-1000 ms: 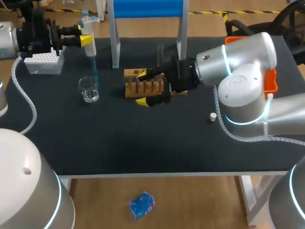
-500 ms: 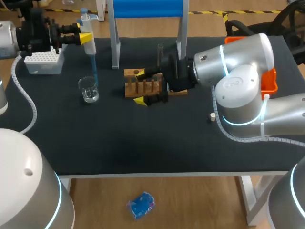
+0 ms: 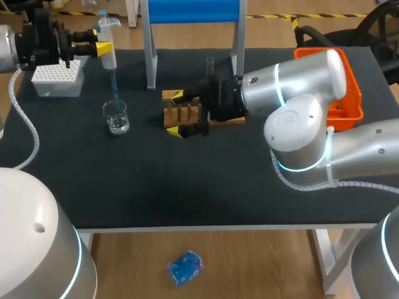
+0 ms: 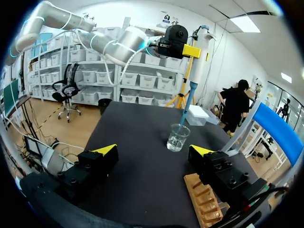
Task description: Invert the test tube, pick up the pipette, mount the tip to pipette, aspirate from beaker and dispense into the tube, eject the tip, return the pipette, and cap with the stopper.
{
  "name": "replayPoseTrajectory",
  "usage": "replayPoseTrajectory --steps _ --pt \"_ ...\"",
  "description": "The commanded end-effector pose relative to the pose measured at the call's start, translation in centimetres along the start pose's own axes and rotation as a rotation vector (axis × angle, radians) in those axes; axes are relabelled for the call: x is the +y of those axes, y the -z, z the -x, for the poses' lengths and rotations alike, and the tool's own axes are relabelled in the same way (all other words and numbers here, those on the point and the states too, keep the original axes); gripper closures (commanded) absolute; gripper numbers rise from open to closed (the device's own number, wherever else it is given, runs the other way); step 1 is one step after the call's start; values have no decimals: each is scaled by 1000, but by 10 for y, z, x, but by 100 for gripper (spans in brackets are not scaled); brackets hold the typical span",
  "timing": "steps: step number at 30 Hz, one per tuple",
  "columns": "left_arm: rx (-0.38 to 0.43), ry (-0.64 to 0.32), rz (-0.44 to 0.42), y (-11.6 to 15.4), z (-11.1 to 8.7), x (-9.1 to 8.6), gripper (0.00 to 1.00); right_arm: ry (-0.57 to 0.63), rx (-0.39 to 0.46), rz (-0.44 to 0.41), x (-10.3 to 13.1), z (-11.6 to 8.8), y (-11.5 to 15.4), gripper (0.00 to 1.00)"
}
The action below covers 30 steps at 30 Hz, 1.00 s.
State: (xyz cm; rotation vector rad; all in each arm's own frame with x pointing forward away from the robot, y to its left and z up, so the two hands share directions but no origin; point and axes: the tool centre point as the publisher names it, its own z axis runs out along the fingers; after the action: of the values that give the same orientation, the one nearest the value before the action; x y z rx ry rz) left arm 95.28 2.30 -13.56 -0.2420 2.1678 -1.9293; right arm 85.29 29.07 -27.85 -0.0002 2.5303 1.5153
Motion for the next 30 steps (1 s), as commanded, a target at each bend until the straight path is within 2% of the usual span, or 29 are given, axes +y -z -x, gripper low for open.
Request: replayPoseTrajectory --steps 1,10,30 --pt "3 2 3 2 8 9 100 7 -19 -46 -3 3 -21 0" --pt "-12 14 5 4 14 20 100 -28 -37 -69 -16 9 -47 0" --pt "-24 14 -16 10 14 22 100 -110 -53 -116 -38 21 -110 0"
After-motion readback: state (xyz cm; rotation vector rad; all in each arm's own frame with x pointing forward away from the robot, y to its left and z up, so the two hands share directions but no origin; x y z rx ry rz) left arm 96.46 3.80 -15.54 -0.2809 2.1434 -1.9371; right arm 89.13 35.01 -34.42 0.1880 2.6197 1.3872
